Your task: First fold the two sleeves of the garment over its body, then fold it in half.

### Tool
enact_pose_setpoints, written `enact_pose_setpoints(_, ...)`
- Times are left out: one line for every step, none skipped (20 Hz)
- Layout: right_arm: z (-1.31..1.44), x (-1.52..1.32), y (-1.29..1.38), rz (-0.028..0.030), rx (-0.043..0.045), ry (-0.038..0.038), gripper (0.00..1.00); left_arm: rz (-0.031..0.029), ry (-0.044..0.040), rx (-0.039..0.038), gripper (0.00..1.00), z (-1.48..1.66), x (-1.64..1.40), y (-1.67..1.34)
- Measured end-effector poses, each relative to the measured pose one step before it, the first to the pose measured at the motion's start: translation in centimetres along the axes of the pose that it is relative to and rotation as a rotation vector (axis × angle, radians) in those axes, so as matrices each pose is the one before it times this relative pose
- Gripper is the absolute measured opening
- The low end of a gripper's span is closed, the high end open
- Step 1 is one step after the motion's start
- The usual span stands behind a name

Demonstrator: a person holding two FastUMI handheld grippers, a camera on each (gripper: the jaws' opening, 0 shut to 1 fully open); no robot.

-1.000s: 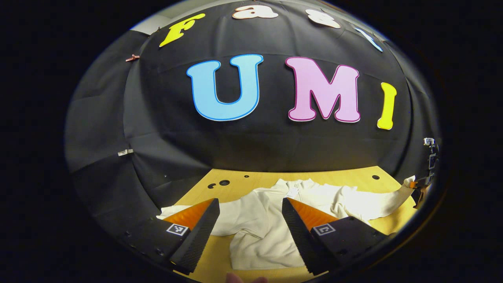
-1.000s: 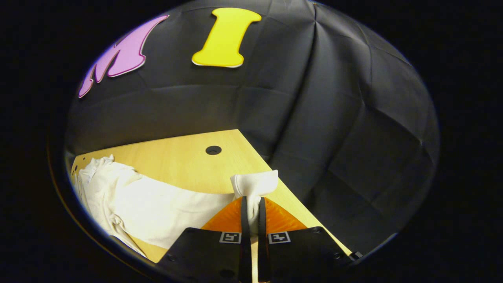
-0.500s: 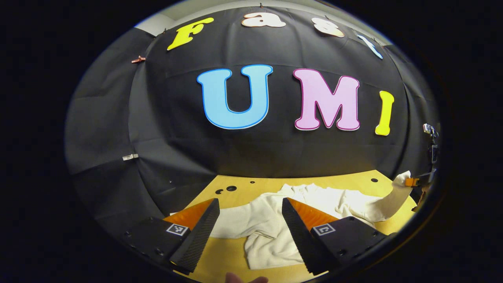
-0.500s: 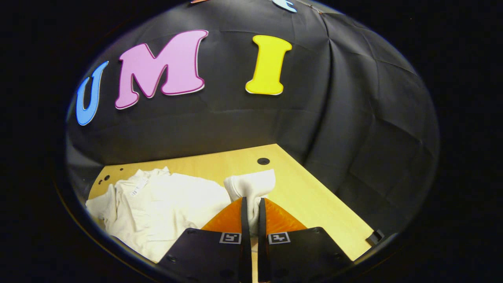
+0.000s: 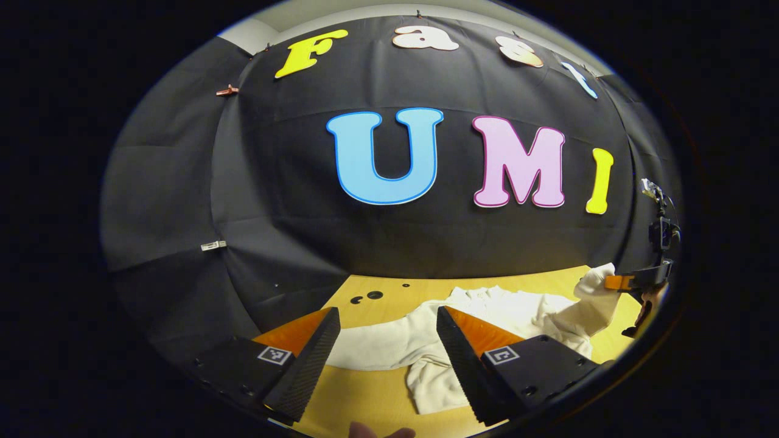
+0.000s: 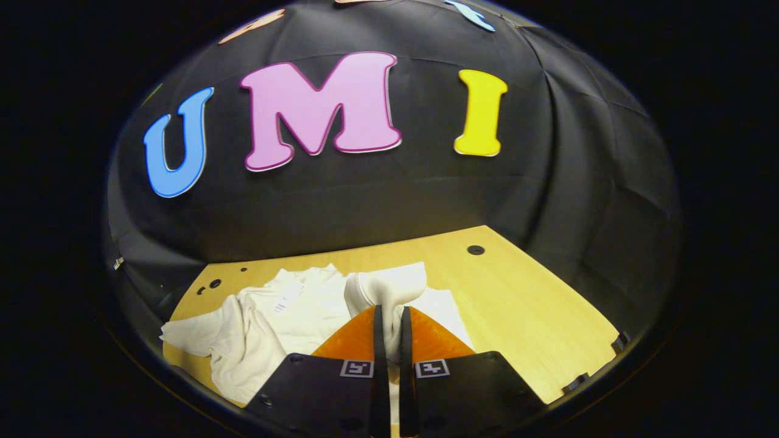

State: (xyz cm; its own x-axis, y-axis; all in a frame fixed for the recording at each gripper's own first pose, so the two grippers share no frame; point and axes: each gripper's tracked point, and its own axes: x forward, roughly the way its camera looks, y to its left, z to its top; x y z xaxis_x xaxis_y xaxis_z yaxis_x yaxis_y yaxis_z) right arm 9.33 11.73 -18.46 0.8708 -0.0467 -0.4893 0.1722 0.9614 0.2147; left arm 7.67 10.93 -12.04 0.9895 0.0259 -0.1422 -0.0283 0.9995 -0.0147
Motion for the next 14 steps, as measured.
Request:
enact_pose_setpoints(-0.195, 0.266, 1.7, 0.02182, -0.00498, 0.00431, 0.1, 0.00861, 0.00071, -0.00115, 0.99, -0.156, 0.163, 0.715)
enact_pose_setpoints(-0.245, 0.311, 1.514, 0.02196, -0.00626, 0.00579, 0.1, 0.01054, 0.00124, -0.00175, 0.99, -0.055, 0.185, 0.752)
enact_pose_setpoints(-0.36, 0.497, 1.527, 0.0199, -0.00745, 0.00713, 0.1, 0.01166, 0.00309, -0.00221, 0.99, -0.228, 0.301, 0.758)
enact_pose_setpoints(-0.45, 0.649, 1.564, 0.01799, -0.0085, 0.00871, 0.1, 0.01239, 0.00494, -0.00289, 0.99, -0.149, 0.355, 0.79)
enact_pose_setpoints(-0.49, 0.639, 1.484, 0.01782, -0.00994, 0.01058, 0.1, 0.01189, 0.00561, -0.00403, 0.99, -0.311, 0.323, 0.789)
enact_pose_setpoints(-0.625, 0.569, 1.366, 0.01441, -0.0088, 0.01047, 0.1, 0.01335, 0.00601, -0.00414, 0.99, -0.223, 0.412, 0.832)
enact_pose_setpoints(-0.504, 0.605, 1.175, 0.01197, -0.00868, 0.01142, 0.1, 0.01332, 0.00641, -0.00361, 0.99, -0.398, 0.457, 0.858)
enact_pose_setpoints(-0.529, 0.661, 1.17, 0.01095, -0.00729, 0.01119, 0.1, 0.01312, 0.00503, -0.0042, 0.99, -0.295, 0.495, 0.794)
enact_pose_setpoints(-0.66, 0.59, 0.97, 0.00847, -0.00955, 0.01036, 0.1, 0.0132, 0.00495, -0.00408, 0.99, -0.455, 0.511, 0.86)
enact_pose_setpoints(-0.582, 0.637, 1.036, 0.00882, -0.00984, 0.01004, 0.1, 0.01395, 0.00527, -0.00195, 0.99, -0.35, 0.569, 0.951)
enact_pose_setpoints(-0.669, 0.73, 0.942, 0.00705, -0.01085, 0.01138, 0.1, 0.01549, 0.00441, -0.00113, 0.99, -0.474, 0.565, 0.919)
enact_pose_setpoints(-0.735, 0.599, 0.905, 0.00565, -0.01236, 0.01141, 0.1, 0.01516, 0.00414, -0.00101, 0.99, -0.39, 0.589, 0.949)
enact_pose_setpoints(-0.645, 0.635, 0.771, 0.00393, -0.01262, 0.01264, 0.1, 0.01474, 0.0042, -0.00013, 0.99, -0.494, 0.642, 0.996)
enact_pose_setpoints(-0.709, 0.697, 0.777, 0.00481, -0.00987, 0.01443, 0.1, 0.01565, 0.00464, 0.00144, 0.99, -0.423, 0.555, 0.95)
